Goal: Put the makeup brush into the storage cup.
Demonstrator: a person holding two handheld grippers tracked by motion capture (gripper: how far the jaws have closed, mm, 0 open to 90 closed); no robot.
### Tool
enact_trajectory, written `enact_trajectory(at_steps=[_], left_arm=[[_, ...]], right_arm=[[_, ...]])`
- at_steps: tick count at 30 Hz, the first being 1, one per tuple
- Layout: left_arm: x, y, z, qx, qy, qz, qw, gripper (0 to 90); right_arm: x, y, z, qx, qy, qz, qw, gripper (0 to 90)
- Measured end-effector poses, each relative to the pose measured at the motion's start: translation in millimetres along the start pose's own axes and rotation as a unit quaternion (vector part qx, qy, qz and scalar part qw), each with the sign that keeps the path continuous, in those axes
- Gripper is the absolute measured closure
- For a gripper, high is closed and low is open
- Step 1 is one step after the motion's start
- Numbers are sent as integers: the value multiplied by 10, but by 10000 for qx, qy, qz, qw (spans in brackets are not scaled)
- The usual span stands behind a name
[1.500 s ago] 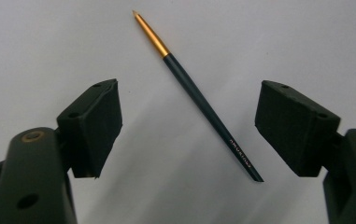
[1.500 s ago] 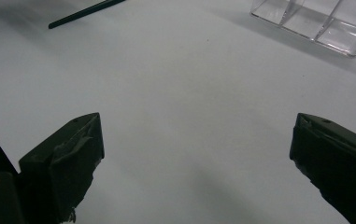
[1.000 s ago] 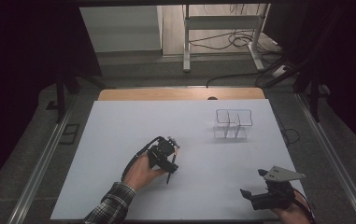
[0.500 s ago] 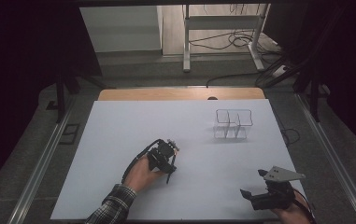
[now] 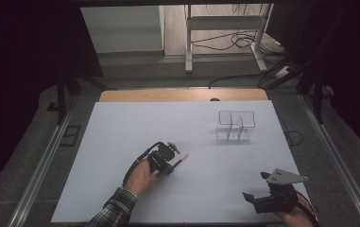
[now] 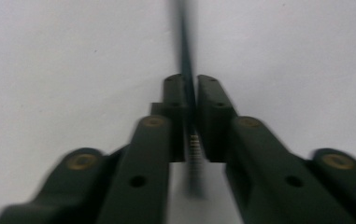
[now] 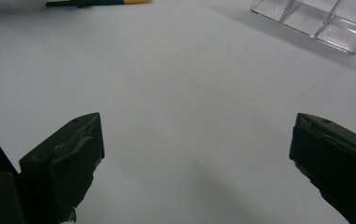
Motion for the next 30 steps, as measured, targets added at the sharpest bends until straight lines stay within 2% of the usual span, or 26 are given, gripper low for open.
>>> enact_trajectory(at_steps=[3, 15, 30], left_arm=[[7, 0, 4, -2, 17, -62, 10000, 846], [13, 14, -12, -135, -67, -39, 9999, 848], [-53, 222, -15, -586, -207, -175, 9979, 847]], right_arm=[[0, 1, -1, -5, -7, -1, 10000, 34], [-2, 2, -2, -5, -16, 0, 10000, 34], [-2, 2, -3, -8, -16, 6, 10000, 34]])
Point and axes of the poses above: each handheld gripper's, and its own axes: y roughly backward along the jaws, z roughly out of its top, x roughly to its left, the point moved 8 cm from there along -y, roughly forward along the jaws, and after that the axes turned 8 degrees about x, right-handed, at the moved point
